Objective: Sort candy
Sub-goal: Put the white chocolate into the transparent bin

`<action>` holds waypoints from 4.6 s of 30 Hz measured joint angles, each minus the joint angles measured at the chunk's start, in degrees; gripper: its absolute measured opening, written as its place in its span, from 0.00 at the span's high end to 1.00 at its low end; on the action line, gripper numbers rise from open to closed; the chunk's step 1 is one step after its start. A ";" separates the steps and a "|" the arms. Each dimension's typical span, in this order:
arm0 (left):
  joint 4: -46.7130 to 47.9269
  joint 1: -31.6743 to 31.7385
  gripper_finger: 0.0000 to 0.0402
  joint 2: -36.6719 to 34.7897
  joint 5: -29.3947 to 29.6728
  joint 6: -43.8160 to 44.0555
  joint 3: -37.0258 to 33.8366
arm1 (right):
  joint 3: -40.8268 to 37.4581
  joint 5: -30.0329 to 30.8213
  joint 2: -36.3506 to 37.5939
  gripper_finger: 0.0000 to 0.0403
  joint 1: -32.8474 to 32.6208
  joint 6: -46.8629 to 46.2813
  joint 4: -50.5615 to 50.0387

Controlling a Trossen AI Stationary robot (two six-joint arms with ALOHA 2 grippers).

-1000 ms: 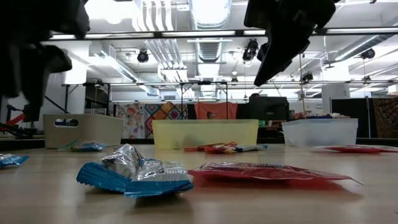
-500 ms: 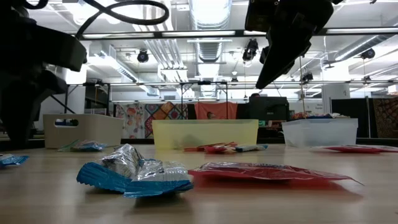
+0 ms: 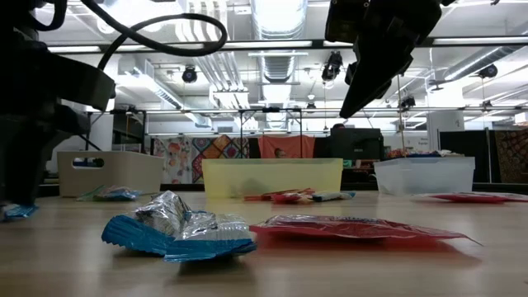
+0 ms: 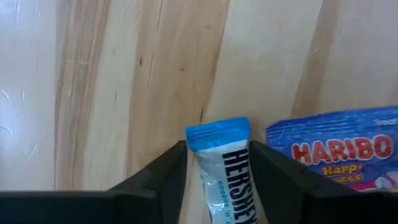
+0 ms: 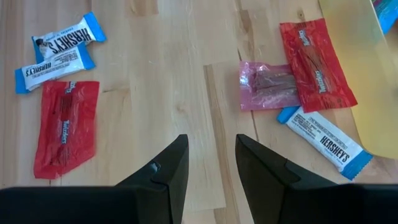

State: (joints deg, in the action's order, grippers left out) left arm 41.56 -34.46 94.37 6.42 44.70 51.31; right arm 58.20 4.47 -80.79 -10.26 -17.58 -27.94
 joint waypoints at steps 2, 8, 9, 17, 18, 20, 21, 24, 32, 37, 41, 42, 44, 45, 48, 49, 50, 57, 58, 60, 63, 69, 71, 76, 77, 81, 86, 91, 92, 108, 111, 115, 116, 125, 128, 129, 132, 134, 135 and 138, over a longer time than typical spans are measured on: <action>-0.04 -0.01 0.69 0.00 0.06 -0.30 -0.08 | -0.11 0.00 0.00 0.69 0.00 -0.02 0.01; -0.26 -0.04 0.94 -0.12 0.45 -1.51 -0.24 | -0.20 0.02 0.00 0.69 0.00 0.00 0.07; -0.22 -0.01 0.97 -0.30 0.56 -2.00 -0.26 | -0.24 0.00 0.00 0.69 0.00 0.00 0.01; 1.26 0.54 1.00 -5.60 5.24 -6.26 -0.51 | -0.24 0.02 0.00 0.69 0.00 1.22 0.00; 1.44 0.75 1.00 -6.85 6.71 -6.86 -0.52 | -0.24 0.00 0.00 0.69 0.00 1.92 0.00; 0.98 1.31 1.00 -10.11 10.65 -8.71 -0.53 | -0.30 0.02 0.00 0.69 0.00 3.15 0.13; 0.73 1.66 1.00 -11.92 12.58 -10.00 -0.53 | -0.40 0.04 0.00 0.69 0.00 3.92 0.60; -0.86 3.44 1.00 -17.42 17.93 -14.99 -0.53 | -1.17 0.04 0.00 0.69 0.00 5.83 4.27; -24.12 10.91 1.00 -28.46 23.06 -38.02 -3.06 | -7.55 0.17 0.00 0.69 0.00 11.03 28.89; -46.49 15.20 1.00 -29.28 22.60 -50.07 -9.07 | -13.10 3.40 0.00 0.69 0.02 12.11 47.70; -63.55 17.04 1.00 -26.42 21.61 -54.53 -13.95 | -14.75 10.99 -1.29 0.69 0.02 11.53 57.35; -67.43 17.34 1.00 -25.41 21.55 -55.33 -14.89 | -14.76 11.78 -1.95 0.69 0.06 11.48 58.93; -74.07 17.90 1.00 -23.16 21.57 -56.37 -16.46 | -14.73 12.08 -3.32 0.69 0.12 11.77 61.75; -77.15 18.13 1.00 -21.89 21.58 -56.76 -16.68 | -14.73 12.06 -4.02 0.69 0.13 12.13 63.45; -82.26 18.25 1.00 -18.48 21.59 -57.74 -17.14 | -14.73 11.98 -6.03 0.69 0.14 12.75 69.30; -83.55 18.23 1.00 -17.39 21.57 -57.87 -17.11 | -14.73 11.76 -6.60 0.69 0.15 13.07 70.65; -84.19 18.23 1.00 -16.47 21.56 -57.96 -17.00 | -14.70 11.66 -7.31 0.69 0.15 13.30 72.26; -85.64 18.23 1.00 -10.38 26.12 -57.96 -12.98 | -14.60 12.13 -9.42 0.69 0.15 10.96 76.25; -85.57 18.23 1.00 -9.65 27.39 -58.15 -12.41 | -14.60 12.19 -9.42 0.69 0.17 10.06 76.12; -85.62 18.23 1.00 -8.21 29.16 -58.33 -11.14 | -14.60 12.64 -9.35 0.69 0.20 9.23 75.79; -85.58 18.23 1.00 -6.46 30.72 -58.40 -9.61 | -14.58 15.68 -9.33 0.69 0.14 9.15 74.85; -85.57 18.23 1.00 -4.83 36.17 -58.45 -8.09 | -14.58 18.08 -9.29 0.69 0.17 8.46 73.61; -85.57 18.23 1.00 -4.81 36.52 -58.66 -8.09 | -14.58 18.05 -9.19 0.69 0.17 8.43 73.49; -85.87 18.23 1.00 -4.81 36.54 -57.23 -8.11 | -14.56 18.03 -9.01 0.69 0.42 8.00 73.75; -85.82 18.23 1.00 -4.70 36.56 -56.81 -8.11 | -14.56 18.04 -9.01 0.69 0.44 8.00 73.84; -86.09 18.23 1.00 -3.49 36.39 -56.56 -7.82 | -14.12 17.83 -9.01 0.69 0.46 7.10 73.74; -87.27 18.17 1.00 -1.59 36.84 -57.92 -6.52 | -12.84 17.92 -9.27 0.69 0.55 6.93 71.11; -87.25 18.01 1.00 -1.36 36.54 -59.12 -5.36 | -12.50 18.05 -9.27 0.73 0.52 7.26 71.01; -87.23 18.01 1.00 -1.36 36.48 -59.16 -5.36 | -12.50 18.06 -9.27 0.75 0.52 7.74 71.02; -86.11 17.37 0.92 -3.23 36.40 -57.76 -6.04 | -12.37 17.81 -9.27 0.96 0.55 10.12 71.00; -85.35 17.31 0.85 -3.34 36.61 -57.70 -6.06 | -12.39 17.86 -9.27 0.97 0.55 10.12 70.87; -84.30 17.31 0.76 -3.44 36.84 -57.69 -6.08 | -12.40 18.13 -9.27 0.97 0.55 10.16 70.54; -83.80 17.25 0.75 -3.62 37.33 -57.76 -6.09 | -12.40 18.67 -9.22 0.97 0.55 10.15 70.20; -71.97 17.12 0.69 -10.22 38.16 -55.51 -6.12 | -11.92 35.71 1.48 0.97 3.48 0.18 33.99; -65.60 17.12 0.69 -13.52 38.12 -52.70 -6.12 | -10.19 38.51 6.71 0.97 7.12 -12.49 10.92; -62.80 17.12 0.69 -14.65 38.07 -51.66 -6.12 | -9.77 38.77 8.18 0.97 8.48 -17.05 3.66; -56.02 17.12 0.69 -17.29 38.05 -47.96 -6.12 | -9.27 38.81 11.55 0.97 12.54 -29.88 -13.56; -52.27 17.12 0.69 -18.53 38.04 -45.90 -6.12 | -9.42 38.07 12.48 0.97 14.89 -36.41 -21.36; -50.66 17.12 0.69 -18.94 38.05 -44.90 -6.12 | -9.54 37.04 12.67 0.97 16.08 -38.84 -24.45; -47.33 17.14 0.69 -19.68 38.03 -42.63 -6.12 | -9.77 34.47 12.33 0.95 18.63 -42.13 -28.47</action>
State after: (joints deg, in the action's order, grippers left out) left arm -5.78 -17.32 74.69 44.45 2.07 45.19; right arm 48.43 38.94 -68.47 8.37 -59.71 -56.41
